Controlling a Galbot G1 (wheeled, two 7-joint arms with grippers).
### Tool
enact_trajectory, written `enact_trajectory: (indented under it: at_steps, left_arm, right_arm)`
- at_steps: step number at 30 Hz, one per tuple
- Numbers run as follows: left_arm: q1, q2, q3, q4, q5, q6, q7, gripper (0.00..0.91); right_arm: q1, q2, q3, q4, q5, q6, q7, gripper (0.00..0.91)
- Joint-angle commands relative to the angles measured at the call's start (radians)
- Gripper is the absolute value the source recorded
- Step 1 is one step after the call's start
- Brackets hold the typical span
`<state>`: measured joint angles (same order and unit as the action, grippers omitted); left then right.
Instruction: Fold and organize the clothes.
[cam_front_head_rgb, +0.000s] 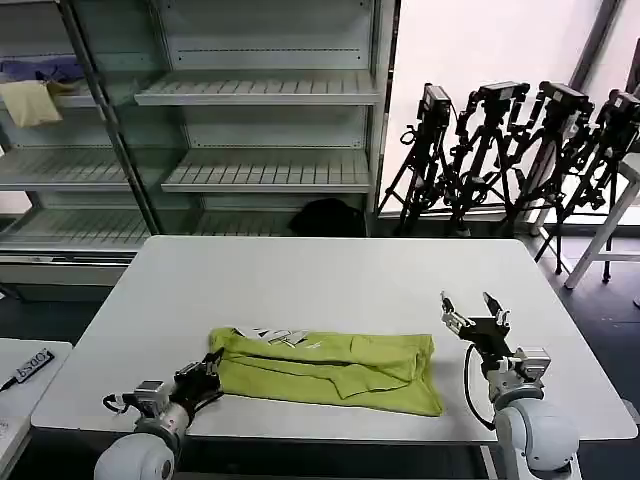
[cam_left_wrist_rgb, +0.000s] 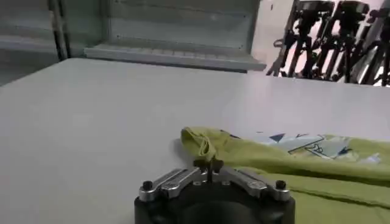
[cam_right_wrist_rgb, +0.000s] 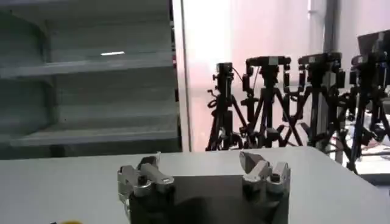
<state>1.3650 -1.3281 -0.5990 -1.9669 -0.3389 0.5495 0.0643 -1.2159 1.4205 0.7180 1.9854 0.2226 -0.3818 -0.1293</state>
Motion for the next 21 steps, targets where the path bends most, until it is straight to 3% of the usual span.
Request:
enact_trajectory:
  at_steps: [1, 6, 10, 21]
  left_arm:
    - [0.010, 0.002, -0.017, -0.002, -0.008, -0.051, -0.004, 0.000]
    - [0.037, 0.020, -0.093, -0.007, 0.074, -0.131, 0.037, 0.000]
    - [0.037, 0.029, -0.217, -0.011, 0.120, -0.143, 0.087, 0.000]
    - [-0.012, 0.218, -0.481, 0.085, 0.234, -0.233, 0.218, 0.000]
  right_arm:
    - [0.003, -0.006, 0.010, -0.003, 0.010, -0.002, 0.002, 0.907]
    - [0.009, -0.016, 0.014, -0.009, 0.019, -0.005, 0.005, 0.907]
    - [0.016, -0.018, 0.011, -0.019, 0.019, -0.006, 0.007, 0.907]
    - [0.031, -0.017, 0.000, -0.048, 0.019, -0.007, 0.009, 0.907]
